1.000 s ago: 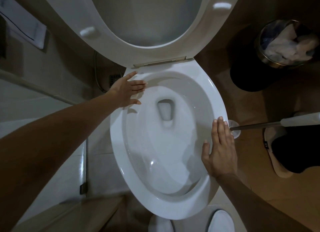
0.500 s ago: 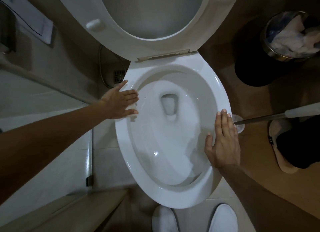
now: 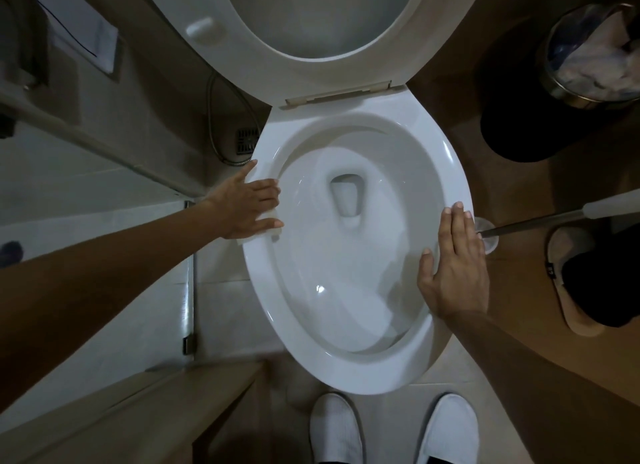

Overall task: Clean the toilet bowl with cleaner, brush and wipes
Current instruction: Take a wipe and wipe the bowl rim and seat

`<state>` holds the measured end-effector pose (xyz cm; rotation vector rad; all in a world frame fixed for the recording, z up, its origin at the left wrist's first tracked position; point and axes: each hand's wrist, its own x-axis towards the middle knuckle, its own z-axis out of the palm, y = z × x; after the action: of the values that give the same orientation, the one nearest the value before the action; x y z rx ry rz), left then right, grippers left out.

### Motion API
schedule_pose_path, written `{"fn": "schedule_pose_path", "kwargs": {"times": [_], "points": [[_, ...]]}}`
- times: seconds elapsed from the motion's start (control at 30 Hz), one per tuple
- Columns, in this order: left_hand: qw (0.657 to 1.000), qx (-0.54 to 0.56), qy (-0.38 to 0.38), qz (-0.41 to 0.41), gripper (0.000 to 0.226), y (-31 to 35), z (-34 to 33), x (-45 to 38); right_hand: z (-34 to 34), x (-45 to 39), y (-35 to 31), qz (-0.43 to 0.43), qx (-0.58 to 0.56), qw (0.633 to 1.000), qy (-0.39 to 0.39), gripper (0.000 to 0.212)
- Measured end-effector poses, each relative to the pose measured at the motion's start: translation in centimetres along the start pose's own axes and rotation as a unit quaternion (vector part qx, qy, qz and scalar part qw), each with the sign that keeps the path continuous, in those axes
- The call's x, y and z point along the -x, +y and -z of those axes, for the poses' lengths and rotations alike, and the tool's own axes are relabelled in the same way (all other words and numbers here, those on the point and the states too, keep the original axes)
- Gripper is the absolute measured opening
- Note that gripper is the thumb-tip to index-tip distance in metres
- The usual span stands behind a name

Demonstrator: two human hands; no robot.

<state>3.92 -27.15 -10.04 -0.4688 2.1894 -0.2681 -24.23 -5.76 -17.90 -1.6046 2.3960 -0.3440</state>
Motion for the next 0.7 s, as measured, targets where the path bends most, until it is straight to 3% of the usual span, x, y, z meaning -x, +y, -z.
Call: {"fn": "schedule_pose_path", "kwargs": {"times": [0.07,0.17,0.23,0.3,0.47,0.57,0.7], "points": [[1.000,0.018,0.005,0.010,0.075,0.4,-0.3,0.1,0.0,0.0,0.0,0.000,0.003,1.000,0.001,0.072],[0.997,0.071,0.025,-0.012,0.110,2.6,-1.3,1.2,0.0,0.1,0.0,-0.001,0.006,1.000,0.000,0.073],[0.994,0.104,0.028,-0.024,0.121,4.0,-2.0,2.2,0.0,0.0,0.0,0.000,0.005,1.000,-0.002,0.073],[0.992,0.119,0.028,-0.029,0.115,4.5,-1.9,2.9,0.1,0.0,0.0,-0.001,0.006,1.000,-0.003,0.074],[0.998,0.060,0.021,-0.014,0.061,4.6,-1.4,2.6,0.1,0.0,0.1,0.000,0.007,1.000,-0.009,0.074],[0.996,0.084,0.030,0.008,0.078,5.8,-2.0,3.2,0.1,0.1,0.0,0.001,0.010,1.000,-0.008,0.074],[0.988,0.139,0.061,-0.026,0.065,8.1,-3.7,4.2,0.0,0.1,0.1,0.000,0.009,1.000,-0.008,0.074]]}}
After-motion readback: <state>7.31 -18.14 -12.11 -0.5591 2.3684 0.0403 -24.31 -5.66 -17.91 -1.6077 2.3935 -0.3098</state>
